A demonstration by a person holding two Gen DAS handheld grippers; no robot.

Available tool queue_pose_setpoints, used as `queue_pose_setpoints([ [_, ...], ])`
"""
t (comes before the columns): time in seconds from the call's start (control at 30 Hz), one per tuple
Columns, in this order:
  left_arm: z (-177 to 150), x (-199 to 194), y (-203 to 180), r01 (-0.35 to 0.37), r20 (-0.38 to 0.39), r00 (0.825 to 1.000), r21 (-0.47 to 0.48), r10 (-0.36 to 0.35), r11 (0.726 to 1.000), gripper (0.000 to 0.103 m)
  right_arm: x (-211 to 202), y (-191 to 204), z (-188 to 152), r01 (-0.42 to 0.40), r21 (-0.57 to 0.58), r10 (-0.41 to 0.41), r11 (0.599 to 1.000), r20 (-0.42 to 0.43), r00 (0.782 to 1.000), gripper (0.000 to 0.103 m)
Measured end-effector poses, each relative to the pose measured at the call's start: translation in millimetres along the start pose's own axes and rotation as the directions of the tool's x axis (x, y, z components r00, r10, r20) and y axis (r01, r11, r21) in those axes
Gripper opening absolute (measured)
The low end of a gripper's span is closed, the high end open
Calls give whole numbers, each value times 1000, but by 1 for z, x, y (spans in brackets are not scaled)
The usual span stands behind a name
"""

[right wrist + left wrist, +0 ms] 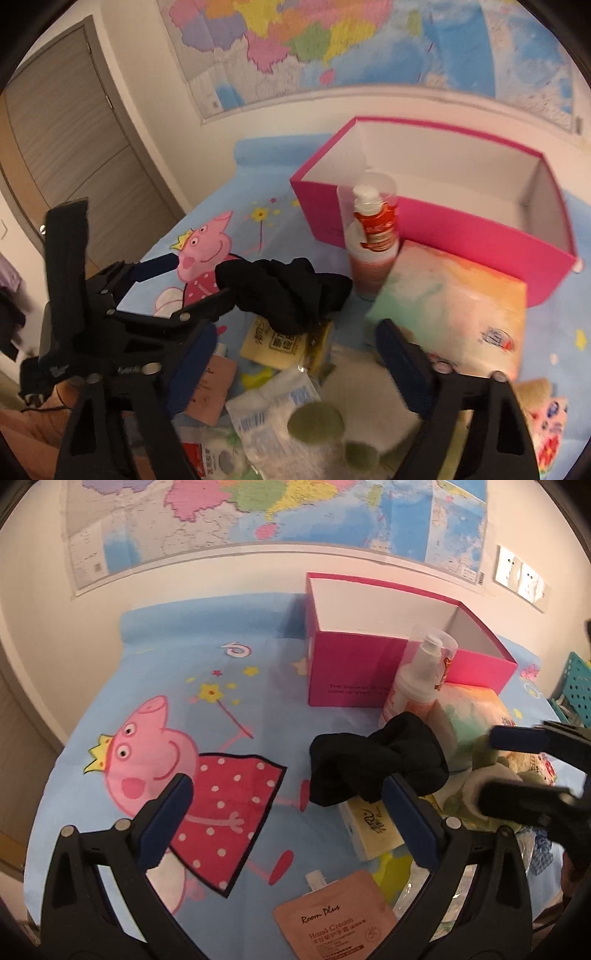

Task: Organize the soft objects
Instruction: 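Move the right tool toward the clear plastic bag on the pile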

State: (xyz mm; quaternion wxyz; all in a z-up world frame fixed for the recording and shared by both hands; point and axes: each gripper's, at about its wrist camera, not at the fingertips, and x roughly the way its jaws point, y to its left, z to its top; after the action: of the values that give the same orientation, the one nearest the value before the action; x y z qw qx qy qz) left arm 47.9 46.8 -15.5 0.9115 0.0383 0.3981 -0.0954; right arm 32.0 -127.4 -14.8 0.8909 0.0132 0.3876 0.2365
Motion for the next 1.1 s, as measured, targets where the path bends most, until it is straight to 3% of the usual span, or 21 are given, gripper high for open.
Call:
queue_pose_setpoints([
  [0.1, 0, 2, -1, 27, -15, 1000, 26, -27, 999, 94, 8, -4, -1, -15, 10, 15, 1000, -25, 1000, 72],
  [0.23, -3, 0, -4, 60, 9, 998, 63, -61, 996, 93, 7, -14, -9, -5, 25, 6, 1000, -53, 999, 72],
  [0.3, -3, 1, -5, 65, 4, 998, 78, -65, 995, 86, 5, -17, -11, -5, 28, 7, 1000, -56, 998, 72],
  [0.4, -2, -1, -3, 65, 13, 998, 85, -66, 994, 84, -1, -18, -12, 11, 14, -10, 1000, -55, 998, 72],
  [0.77, -24, -16, -8, 142, 5, 990, 119, -144, 983, 83, -35, -51, -38, 73, 76, -68, 994, -60, 996, 72],
  [1.1, -22, -26, -49, 265, 6, 963, 188, -270, 946, 83, -60, -79, -54, 118, 159, -114, 980, -33, 993, 72],
])
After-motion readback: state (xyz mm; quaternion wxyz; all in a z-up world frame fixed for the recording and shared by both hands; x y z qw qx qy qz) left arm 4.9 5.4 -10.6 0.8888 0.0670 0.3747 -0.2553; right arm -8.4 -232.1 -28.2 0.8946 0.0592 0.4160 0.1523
